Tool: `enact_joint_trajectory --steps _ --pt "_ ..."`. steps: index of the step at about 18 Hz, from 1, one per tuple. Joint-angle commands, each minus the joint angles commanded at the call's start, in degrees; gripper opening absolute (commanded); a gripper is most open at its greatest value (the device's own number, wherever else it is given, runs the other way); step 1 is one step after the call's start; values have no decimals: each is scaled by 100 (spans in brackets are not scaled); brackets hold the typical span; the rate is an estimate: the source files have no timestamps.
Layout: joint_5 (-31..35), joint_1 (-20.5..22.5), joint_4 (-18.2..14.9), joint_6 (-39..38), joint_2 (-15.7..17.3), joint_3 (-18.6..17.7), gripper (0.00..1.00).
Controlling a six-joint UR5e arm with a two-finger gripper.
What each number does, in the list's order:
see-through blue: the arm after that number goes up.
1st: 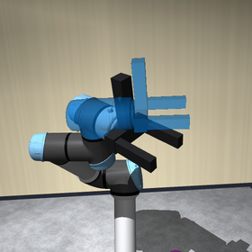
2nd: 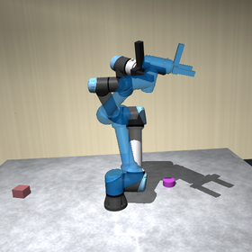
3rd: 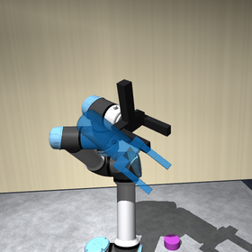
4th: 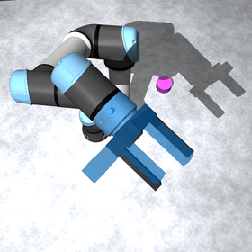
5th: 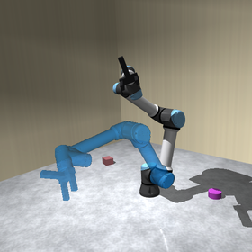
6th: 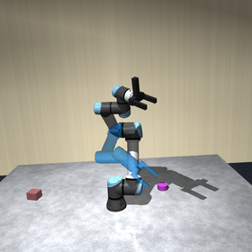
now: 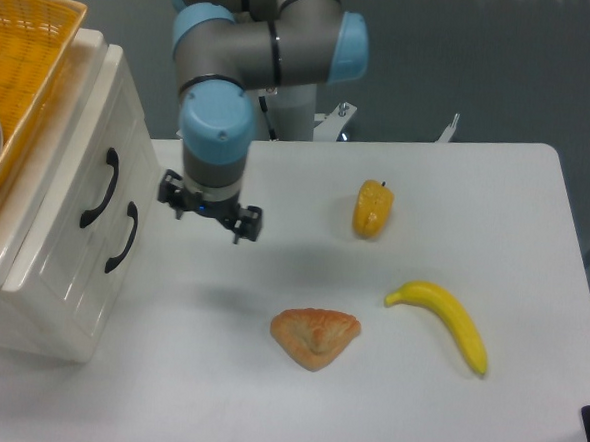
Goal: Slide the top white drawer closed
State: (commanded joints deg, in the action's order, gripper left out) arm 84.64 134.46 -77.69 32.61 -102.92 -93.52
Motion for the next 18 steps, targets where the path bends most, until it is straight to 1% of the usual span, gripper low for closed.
enact_joint_trajectory --steps 1,2,5,7,9,11,14,18 --pt "26 123 -18 96 0 62 100" --pt "105 238 -18 358 0 106 100" --pt "290 703 -44 1587 52 141 100" --pt "421 1089 -44 2229 132 142 100" --pt "509 1354 -44 2793 141 133 100" --pt "562 1643 -62 2935 228 115 100" --pt "545 2030 -62 3154 237 98 100" --pt "545 2496 -44 3910 229 106 100"
